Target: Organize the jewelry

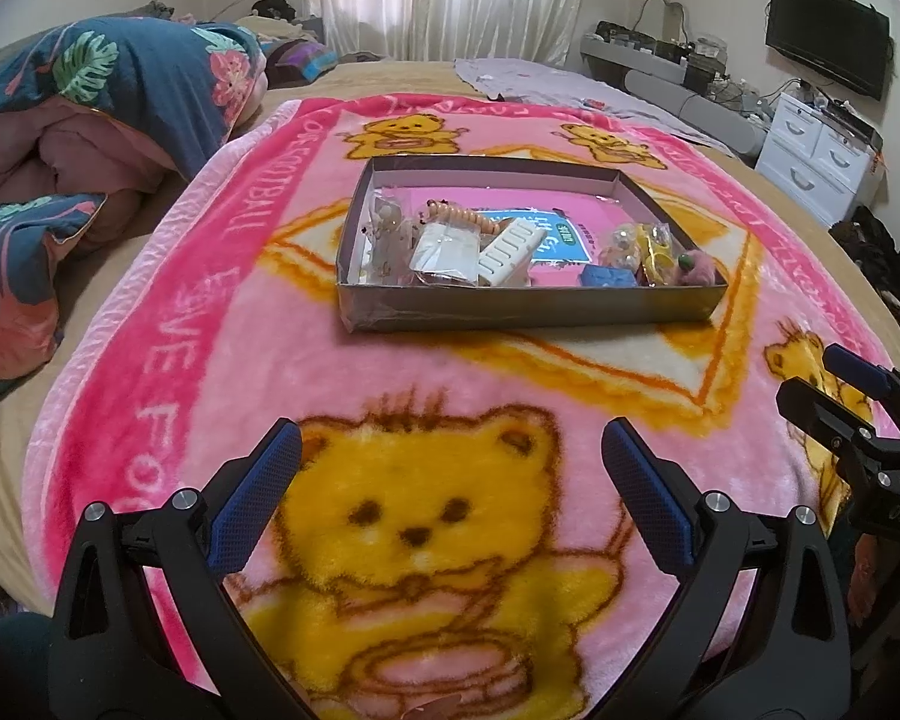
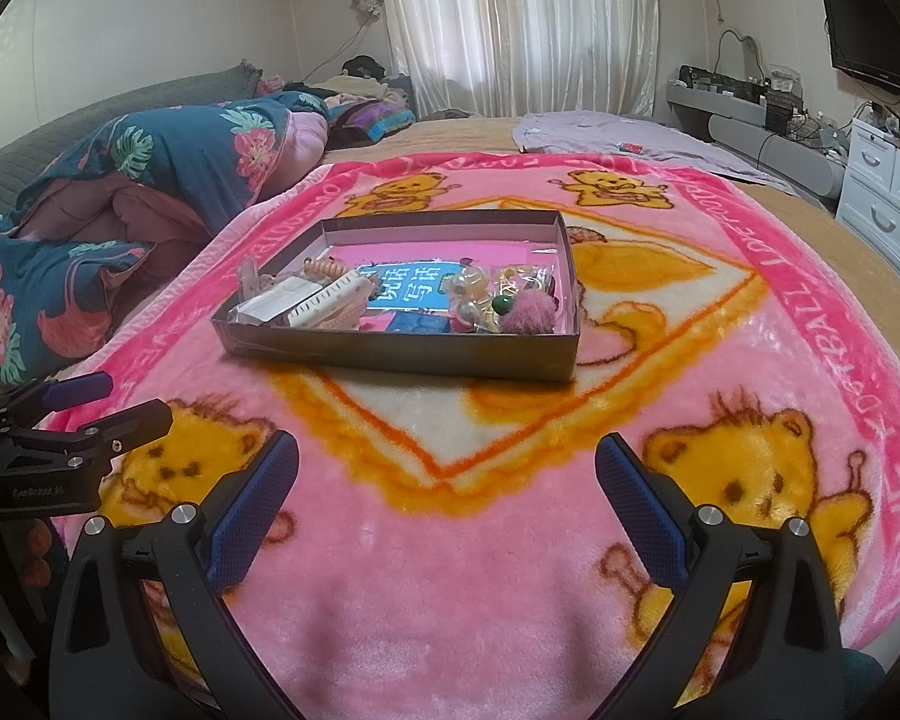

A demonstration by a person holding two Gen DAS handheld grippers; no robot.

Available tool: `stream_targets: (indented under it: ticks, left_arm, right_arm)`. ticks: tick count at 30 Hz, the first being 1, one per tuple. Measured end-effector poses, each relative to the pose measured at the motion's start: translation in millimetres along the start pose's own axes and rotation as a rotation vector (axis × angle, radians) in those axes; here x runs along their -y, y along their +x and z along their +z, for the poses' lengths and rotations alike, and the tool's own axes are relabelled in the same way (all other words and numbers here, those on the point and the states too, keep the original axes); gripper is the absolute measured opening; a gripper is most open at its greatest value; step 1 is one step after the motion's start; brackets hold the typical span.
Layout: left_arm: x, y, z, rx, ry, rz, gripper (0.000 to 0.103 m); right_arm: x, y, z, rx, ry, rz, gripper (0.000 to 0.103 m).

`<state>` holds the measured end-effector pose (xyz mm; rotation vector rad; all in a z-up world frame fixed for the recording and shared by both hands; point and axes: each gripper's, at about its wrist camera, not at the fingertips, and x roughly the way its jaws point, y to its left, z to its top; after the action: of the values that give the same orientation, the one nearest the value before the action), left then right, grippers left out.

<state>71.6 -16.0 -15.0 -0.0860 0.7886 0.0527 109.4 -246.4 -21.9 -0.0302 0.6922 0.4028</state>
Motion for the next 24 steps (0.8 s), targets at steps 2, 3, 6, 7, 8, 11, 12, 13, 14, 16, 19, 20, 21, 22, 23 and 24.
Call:
stream_targets:
  ticks: [2, 3, 6, 7, 8, 11, 12, 13, 14, 16, 19, 20, 21, 22, 23, 24]
  left_arm:
    - [-0.2, 0.6, 0.4, -0.001, -0.001, 0.002, 0.094]
    - [-0.1, 0.6, 0.5, -0.001, -0.001, 0.0, 0.094]
    - [-0.6, 0.1, 0.4, 0.001, 0.001, 0.004, 0.094]
    - [-0.5, 0.4, 0.5, 0.001, -0.001, 0.002, 0.094]
    - [-0.2, 0.6, 0.6, -0.001, -0.001, 0.002, 0.094]
    - [-0.1, 0.6, 0.6, -0.001, -0.001, 0.003, 0.094]
    - [-0.5, 0.4, 0.3, -0.002, -0.001, 0.003, 0.094]
    - [-0.3, 0.5, 0.5, -0.001, 0.0, 0.002, 0.094]
    - [-0.3, 0.5, 0.7, -0.001, -0.001, 0.003, 0.094]
    - [-0.3, 0.5, 0.7, -0.001, 0.0, 0.001, 0.094]
    - [-0.3, 0.7, 0.7, -0.001, 0.001, 0.001, 0.094]
    - [-0.3, 0.5, 0.6, -0.001, -0.001, 0.003, 0.094]
    - [-0.9, 0.3, 0.3, -0.002, -0.001, 0.002, 0.094]
    - [-0.5, 0.6, 0.6, -0.003, 0.0, 0.001, 0.094]
    - [-0.1, 0.6, 0.5, -0.004, -0.001, 0.002, 0.094]
    - [-0.4, 0.7, 0.4, -0.005, -0.001, 0.001, 0.094]
  right_arm:
    - [0.1, 0.1, -0.1, 0.0, -0.001, 0.0, 0.099]
    - [-0.1, 0.2, 0.0, 0.001, 0.0, 0.0, 0.099]
    - [0.1, 0.0, 0.0, 0.001, 0.0, 0.0, 0.099]
    - [-0.1, 0.2, 0.1, 0.001, 0.0, 0.0, 0.099]
    - [-0.2, 0.3, 0.0, 0.001, 0.0, 0.0, 0.099]
    - [-0.2, 0.3, 0.1, 0.0, 0.0, 0.0, 0.099]
    - [0.0, 0.2, 0.1, 0.0, 0.0, 0.0, 0.099]
    - [-0.3, 0.3, 0.0, 0.001, 0.0, 0.0, 0.099]
    - [-0.3, 0.3, 0.0, 0.001, 0.0, -0.001, 0.099]
    - [-0.2, 0.5, -0.1, 0.0, 0.0, 0.0, 0.099]
    - [-0.3, 0.3, -0.1, 0.0, 0.0, 0.0, 0.099]
    - [-0.4, 0.4, -0.2, 0.001, -0.001, 0.0, 0.099]
    - [-0.4, 0.4, -0.2, 0.001, -0.001, 0.0, 0.099]
    - [-0.4, 0.4, -0.2, 0.0, -0.001, 0.0, 0.099]
    - [-0.6, 0.4, -0.2, 0.0, 0.0, -0.001, 0.099]
    - [-0.6, 0.5, -0.2, 0.0, 0.0, 0.0, 0.099]
